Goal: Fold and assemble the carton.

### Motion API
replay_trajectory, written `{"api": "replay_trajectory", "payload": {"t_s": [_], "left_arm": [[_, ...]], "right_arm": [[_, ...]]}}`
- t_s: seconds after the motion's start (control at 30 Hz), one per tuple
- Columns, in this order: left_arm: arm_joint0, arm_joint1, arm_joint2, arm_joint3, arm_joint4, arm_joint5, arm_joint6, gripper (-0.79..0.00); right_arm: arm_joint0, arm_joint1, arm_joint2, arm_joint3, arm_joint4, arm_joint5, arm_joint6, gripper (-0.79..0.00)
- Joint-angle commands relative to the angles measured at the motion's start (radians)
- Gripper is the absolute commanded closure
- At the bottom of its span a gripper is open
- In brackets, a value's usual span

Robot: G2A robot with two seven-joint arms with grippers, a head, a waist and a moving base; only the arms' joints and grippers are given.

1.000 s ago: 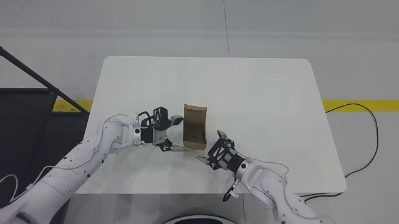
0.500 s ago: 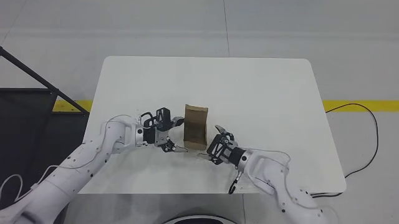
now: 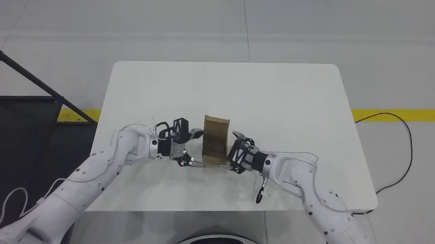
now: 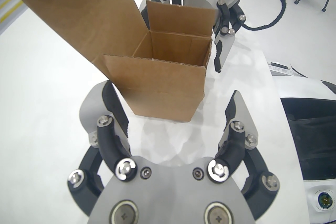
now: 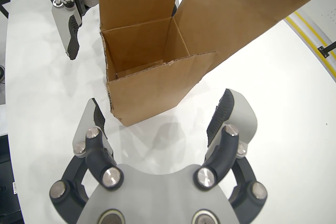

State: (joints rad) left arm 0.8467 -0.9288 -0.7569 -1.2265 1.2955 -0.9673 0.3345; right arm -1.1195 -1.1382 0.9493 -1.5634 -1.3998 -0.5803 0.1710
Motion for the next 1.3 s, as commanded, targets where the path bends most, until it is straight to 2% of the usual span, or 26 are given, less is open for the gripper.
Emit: {"api": "replay_trajectory", "payload": {"t_s": [0.0,0.47,0.6,0.9,1.0,1.1,1.27], "left_arm": [[-0.002,-0.003,-0.001,0.002,0.005,-0.005,0.002,-0.785],[-0.007,-0.018,-0.008,0.012,0.038,-0.028,0.017,-0.785],[-0.008,-0.022,-0.011,0.014,0.046,-0.034,0.017,-0.785],[-0.008,-0.029,-0.019,0.017,0.058,-0.041,0.019,-0.785],[-0.008,-0.031,-0.022,0.018,0.062,-0.044,0.018,-0.785],[-0.007,-0.033,-0.024,0.019,0.065,-0.045,0.02,-0.785],[-0.006,-0.036,-0.024,0.023,0.067,-0.045,0.017,-0.785]], "right_arm": [[0.008,-0.003,-0.006,0.009,0.002,-0.002,0.003,-0.785],[0.028,-0.012,-0.021,0.03,-0.005,-0.02,-0.002,-0.785],[0.034,-0.015,-0.028,0.036,-0.008,-0.024,0.0,-0.705],[0.041,-0.02,-0.034,0.04,-0.012,-0.031,-0.005,-0.585],[0.039,-0.021,-0.033,0.039,-0.014,-0.031,-0.006,-0.616],[0.037,-0.021,-0.031,0.038,-0.017,-0.034,-0.009,-0.606],[0.031,-0.021,-0.025,0.033,-0.019,-0.034,-0.014,-0.677]]}}
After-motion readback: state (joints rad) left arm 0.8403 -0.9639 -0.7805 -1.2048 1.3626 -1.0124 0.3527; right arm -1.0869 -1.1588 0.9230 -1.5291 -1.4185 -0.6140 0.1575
